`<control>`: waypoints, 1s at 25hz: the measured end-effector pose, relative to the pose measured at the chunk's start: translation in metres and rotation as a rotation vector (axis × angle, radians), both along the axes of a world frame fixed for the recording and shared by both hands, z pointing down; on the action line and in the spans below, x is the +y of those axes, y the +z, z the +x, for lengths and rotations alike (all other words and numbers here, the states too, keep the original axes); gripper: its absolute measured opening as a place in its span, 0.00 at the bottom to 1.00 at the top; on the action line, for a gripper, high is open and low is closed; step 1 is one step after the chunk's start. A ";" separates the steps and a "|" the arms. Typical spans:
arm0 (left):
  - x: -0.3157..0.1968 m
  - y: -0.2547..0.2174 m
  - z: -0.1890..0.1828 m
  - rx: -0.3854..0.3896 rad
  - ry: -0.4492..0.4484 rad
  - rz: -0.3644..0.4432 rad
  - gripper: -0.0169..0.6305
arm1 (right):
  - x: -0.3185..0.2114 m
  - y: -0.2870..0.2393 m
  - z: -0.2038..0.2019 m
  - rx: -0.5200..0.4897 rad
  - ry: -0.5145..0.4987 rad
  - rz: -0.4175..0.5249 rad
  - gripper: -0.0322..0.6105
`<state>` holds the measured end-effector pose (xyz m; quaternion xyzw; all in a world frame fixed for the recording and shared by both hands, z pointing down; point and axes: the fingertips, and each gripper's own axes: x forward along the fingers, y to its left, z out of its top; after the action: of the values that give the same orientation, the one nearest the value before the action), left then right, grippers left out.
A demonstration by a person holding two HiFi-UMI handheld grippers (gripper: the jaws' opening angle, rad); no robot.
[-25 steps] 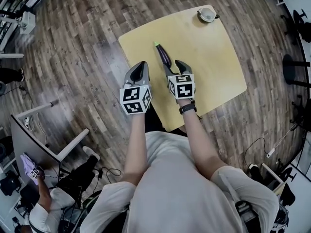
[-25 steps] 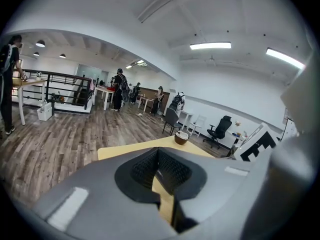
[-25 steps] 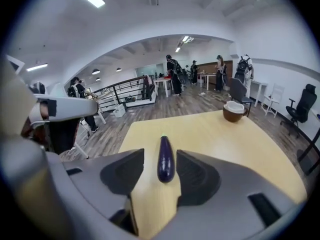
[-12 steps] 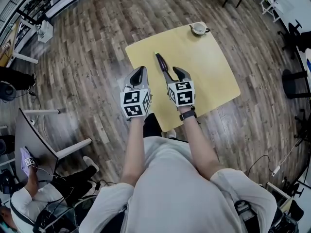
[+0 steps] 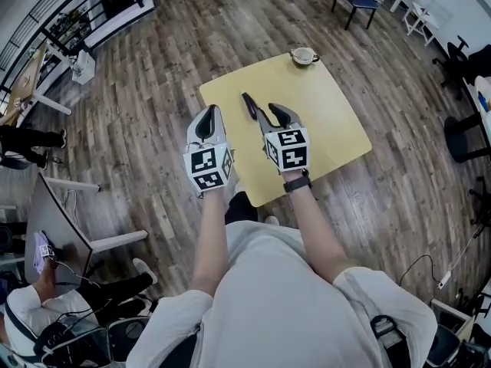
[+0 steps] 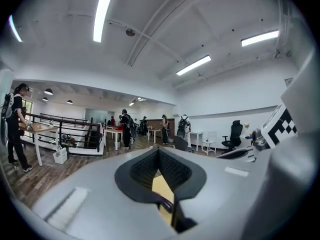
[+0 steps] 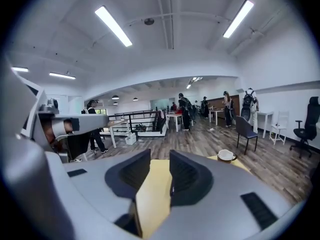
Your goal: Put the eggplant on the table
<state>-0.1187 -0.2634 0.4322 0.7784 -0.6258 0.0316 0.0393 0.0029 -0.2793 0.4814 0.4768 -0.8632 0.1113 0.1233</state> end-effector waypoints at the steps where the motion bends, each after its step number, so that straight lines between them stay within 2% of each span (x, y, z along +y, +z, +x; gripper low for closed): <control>1: 0.004 -0.003 0.000 -0.004 -0.010 0.003 0.04 | 0.004 -0.007 0.002 -0.006 0.000 0.014 0.24; 13: 0.046 -0.052 0.033 -0.041 0.007 0.106 0.04 | 0.042 -0.083 0.041 -0.081 0.019 0.189 0.17; 25: 0.066 -0.095 0.051 -0.067 0.020 0.188 0.04 | 0.062 -0.140 0.068 -0.141 0.048 0.314 0.14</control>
<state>-0.0674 -0.1977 0.3373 0.7834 -0.6190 -0.0008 -0.0553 0.0711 -0.2168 0.3413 0.5015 -0.8649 0.0113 -0.0164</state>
